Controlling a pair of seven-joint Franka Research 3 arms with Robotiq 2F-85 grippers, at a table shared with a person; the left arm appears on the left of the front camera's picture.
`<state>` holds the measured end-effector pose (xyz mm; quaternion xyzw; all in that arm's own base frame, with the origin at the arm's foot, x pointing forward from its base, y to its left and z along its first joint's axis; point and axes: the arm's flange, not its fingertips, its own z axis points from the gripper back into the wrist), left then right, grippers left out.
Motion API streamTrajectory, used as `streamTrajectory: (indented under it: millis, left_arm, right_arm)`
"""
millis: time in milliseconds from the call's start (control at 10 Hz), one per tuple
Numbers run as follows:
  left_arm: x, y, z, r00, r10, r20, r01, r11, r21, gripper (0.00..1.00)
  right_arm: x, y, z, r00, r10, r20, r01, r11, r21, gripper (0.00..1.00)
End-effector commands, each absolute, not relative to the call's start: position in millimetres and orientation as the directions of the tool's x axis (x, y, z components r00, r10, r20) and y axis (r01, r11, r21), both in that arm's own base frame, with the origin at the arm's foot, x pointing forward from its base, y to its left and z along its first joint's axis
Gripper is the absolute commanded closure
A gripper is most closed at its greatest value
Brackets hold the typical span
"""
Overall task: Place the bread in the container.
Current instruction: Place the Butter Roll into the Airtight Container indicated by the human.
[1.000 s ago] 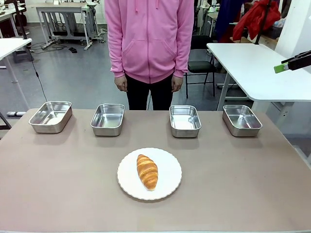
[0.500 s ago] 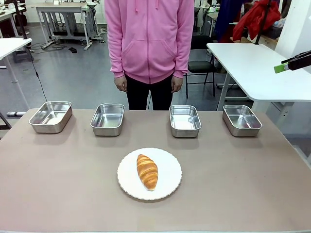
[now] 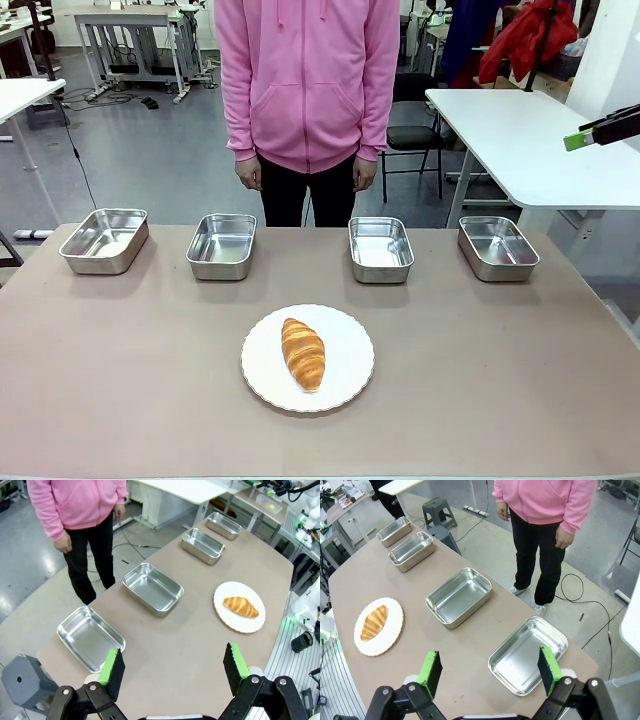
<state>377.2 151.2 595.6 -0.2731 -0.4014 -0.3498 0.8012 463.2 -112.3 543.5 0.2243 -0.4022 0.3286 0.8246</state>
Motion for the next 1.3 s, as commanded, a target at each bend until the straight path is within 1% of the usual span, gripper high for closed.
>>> streamTrajectory:
  millis: [0,1200]
  left_arm:
    - [377.2,150.2,596.9,0.428,-0.341,0.837,0.781,0.605,-0.153,0.00]
    - [377.2,150.2,596.9,0.428,-0.341,0.837,0.781,0.605,-0.153,0.00]
  right_arm:
    - [463.1,-110.9,543.3,0.458,0.361,0.812,-0.724,0.682,0.105,0.00]
    - [463.1,-110.9,543.3,0.458,0.361,0.812,-0.724,0.682,0.105,0.00]
